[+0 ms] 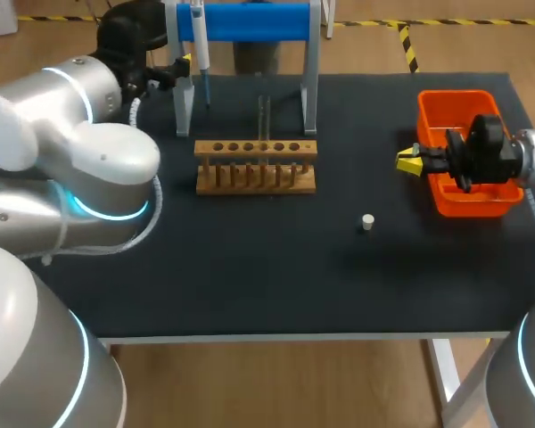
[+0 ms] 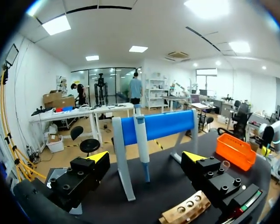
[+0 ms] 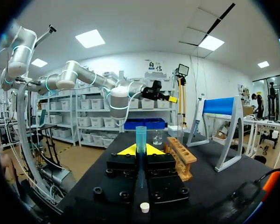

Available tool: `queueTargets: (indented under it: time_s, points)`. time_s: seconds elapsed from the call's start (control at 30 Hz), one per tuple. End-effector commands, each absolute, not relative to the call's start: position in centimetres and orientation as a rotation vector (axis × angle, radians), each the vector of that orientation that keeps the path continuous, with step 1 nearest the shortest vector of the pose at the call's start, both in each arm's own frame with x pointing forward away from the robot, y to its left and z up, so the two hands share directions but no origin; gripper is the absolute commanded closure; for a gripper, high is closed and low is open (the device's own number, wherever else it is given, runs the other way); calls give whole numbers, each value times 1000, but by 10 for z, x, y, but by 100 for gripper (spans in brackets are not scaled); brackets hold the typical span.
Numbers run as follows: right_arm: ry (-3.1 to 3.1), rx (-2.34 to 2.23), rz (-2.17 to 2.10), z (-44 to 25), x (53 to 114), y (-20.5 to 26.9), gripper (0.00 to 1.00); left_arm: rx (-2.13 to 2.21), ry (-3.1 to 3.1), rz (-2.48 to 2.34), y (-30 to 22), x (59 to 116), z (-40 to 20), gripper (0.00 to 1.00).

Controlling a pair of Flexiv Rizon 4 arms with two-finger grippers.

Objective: Invert the test tube, pick up the pipette, mount the tip to pipette, aspirate from beaker and dispense into the tube, eject the tip, return the pipette, and cap with the stopper.

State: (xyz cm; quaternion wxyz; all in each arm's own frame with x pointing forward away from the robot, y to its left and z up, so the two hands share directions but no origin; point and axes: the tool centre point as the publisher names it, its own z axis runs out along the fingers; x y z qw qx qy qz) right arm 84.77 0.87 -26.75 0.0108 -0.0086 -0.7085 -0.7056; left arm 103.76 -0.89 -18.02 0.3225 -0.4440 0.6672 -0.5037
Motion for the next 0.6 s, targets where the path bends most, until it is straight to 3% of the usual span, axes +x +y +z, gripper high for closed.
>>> queueTargets:
  time_s: [0.03, 0.6]
  points:
    - [-2212, -25, -2199, -268, 848, 9, 100, -1220, 1645, -1241, -23, 1053, -186, 0]
    - [-2212, -25, -2199, -268, 848, 9, 100, -1329, 1518, -1184, -43, 1079, -186, 0]
